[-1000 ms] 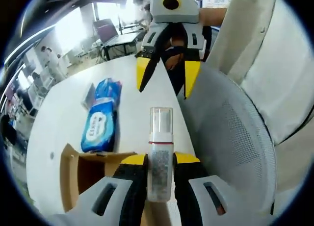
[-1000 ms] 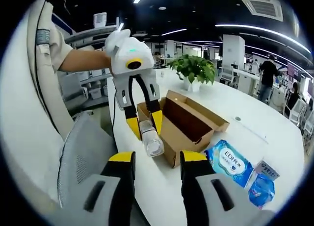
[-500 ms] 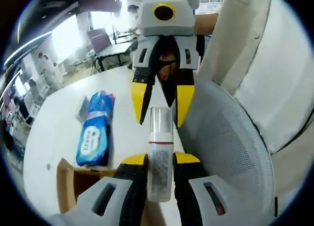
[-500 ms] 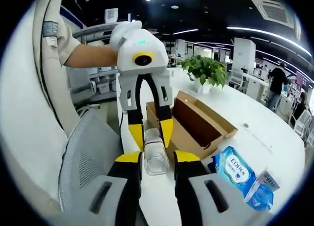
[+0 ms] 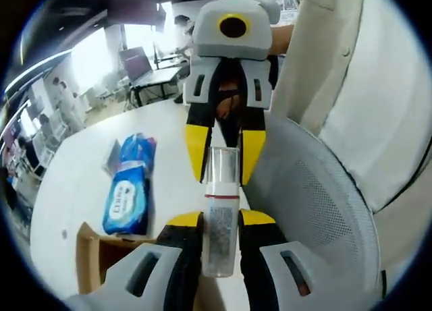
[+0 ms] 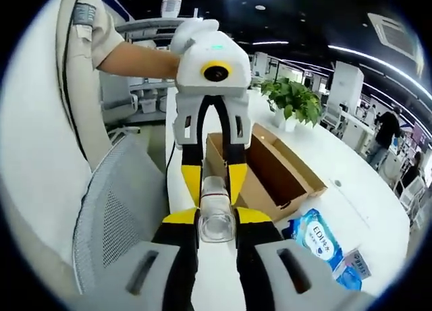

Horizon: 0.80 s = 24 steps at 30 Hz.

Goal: Operate the shoe box by opening the lid, removing the specified soft item, and placing it in the target area until the item is outside and the box remains undamaged.

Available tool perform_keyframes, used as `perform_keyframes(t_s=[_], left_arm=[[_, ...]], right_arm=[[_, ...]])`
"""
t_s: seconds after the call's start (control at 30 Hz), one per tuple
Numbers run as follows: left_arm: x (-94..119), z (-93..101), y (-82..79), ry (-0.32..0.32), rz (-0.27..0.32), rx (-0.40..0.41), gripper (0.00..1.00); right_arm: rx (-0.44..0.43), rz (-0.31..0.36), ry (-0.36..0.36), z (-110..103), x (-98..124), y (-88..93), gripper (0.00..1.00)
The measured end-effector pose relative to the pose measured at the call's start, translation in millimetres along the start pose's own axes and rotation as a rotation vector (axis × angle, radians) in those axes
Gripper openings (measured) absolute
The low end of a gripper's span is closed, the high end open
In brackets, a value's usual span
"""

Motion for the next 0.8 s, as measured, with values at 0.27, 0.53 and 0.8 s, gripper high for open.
perform_keyframes(t_s=[0.27,0.53,0.8], left_arm=[[-1.3,-2.1,-0.6,-0.016,0.007,0.006,0.19],[-3.0,-5.0,2.3,-0.033,-0.006,0.024,0.27],[0.3,-9.1,10.2,-0.078,-0.011,0.069,0.38]], right_arm=[[-0.045,-0.004,0.001,4.5,2.7,-1.3,0.16],[-0.073,-0.018,0.014,10.9,2.2,0.1,0.16],[-0.062,-0.041,0.021,21.9,4.6,1.6,0.16]])
Point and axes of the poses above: the point that each gripper's makers call its tool centre point, and the gripper's own axes: x roughly backward along the fingers, z roughly to its right, y roughly out of its underside, the point moved 7 cm from there along x, roughly backward along the fingers, and after that the axes turned 7 degrees about -x, right-handed, at the moved point
